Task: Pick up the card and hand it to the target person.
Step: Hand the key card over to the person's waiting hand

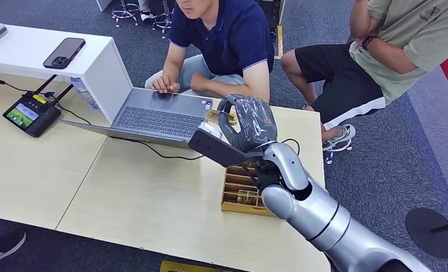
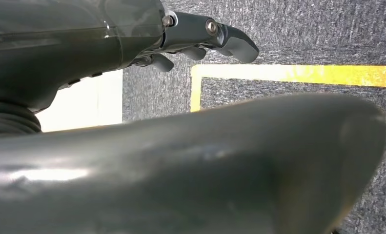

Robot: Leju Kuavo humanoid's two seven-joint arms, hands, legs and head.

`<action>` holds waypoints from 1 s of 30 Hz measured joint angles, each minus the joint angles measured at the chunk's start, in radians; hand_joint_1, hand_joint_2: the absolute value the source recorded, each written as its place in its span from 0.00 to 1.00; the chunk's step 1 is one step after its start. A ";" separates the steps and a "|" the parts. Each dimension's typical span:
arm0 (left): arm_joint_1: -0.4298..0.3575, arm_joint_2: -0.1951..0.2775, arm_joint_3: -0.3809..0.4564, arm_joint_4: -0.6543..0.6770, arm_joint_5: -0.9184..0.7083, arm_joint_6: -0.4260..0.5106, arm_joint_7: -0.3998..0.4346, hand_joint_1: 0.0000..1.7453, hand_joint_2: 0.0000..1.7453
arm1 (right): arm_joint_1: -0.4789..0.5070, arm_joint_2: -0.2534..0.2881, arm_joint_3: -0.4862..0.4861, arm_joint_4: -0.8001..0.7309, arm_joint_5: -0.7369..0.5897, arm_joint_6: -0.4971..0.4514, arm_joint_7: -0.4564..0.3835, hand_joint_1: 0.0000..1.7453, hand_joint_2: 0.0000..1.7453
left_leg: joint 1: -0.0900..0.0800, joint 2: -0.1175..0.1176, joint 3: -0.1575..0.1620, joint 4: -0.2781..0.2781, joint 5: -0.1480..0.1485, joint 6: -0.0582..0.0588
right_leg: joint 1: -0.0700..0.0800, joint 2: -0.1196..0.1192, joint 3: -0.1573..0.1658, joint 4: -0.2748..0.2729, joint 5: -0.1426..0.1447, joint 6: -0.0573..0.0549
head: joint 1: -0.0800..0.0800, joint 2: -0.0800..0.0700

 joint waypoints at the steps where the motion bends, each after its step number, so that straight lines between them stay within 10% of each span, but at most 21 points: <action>1: 0.000 0.000 -0.002 0.000 -0.007 -0.002 0.003 0.00 0.00 | -0.016 0.010 0.002 0.021 0.000 -0.009 -0.011 1.00 1.00 | 0.000 0.000 0.000 0.000 0.000 0.000 | 0.000 0.000 0.000 0.000 0.000 0.000 | 0.000 0.000; 22: -0.002 0.000 -0.049 0.000 -0.040 -0.015 0.001 0.00 0.00 | -0.185 0.177 0.027 0.487 -0.016 -0.076 -0.095 1.00 1.00 | 0.000 0.000 0.000 0.000 0.000 0.000 | 0.000 0.000 0.000 0.000 0.000 0.000 | 0.000 0.000; 26: -0.002 0.000 -0.050 0.000 -0.045 -0.029 -0.007 0.00 1.00 | -0.188 0.183 0.027 0.520 -0.017 -0.076 -0.094 0.00 1.00 | 0.000 0.000 0.000 0.000 0.000 0.000 | 0.000 0.000 0.000 0.000 0.000 0.000 | 0.000 0.000; 30: -0.002 0.000 -0.056 0.000 -0.056 -0.056 -0.020 0.00 0.00 | -0.188 0.183 0.027 0.539 -0.019 -0.076 -0.090 0.00 1.00 | 0.000 0.000 0.000 0.000 0.000 0.000 | 0.000 0.000 0.000 0.000 0.000 0.000 | 0.000 0.000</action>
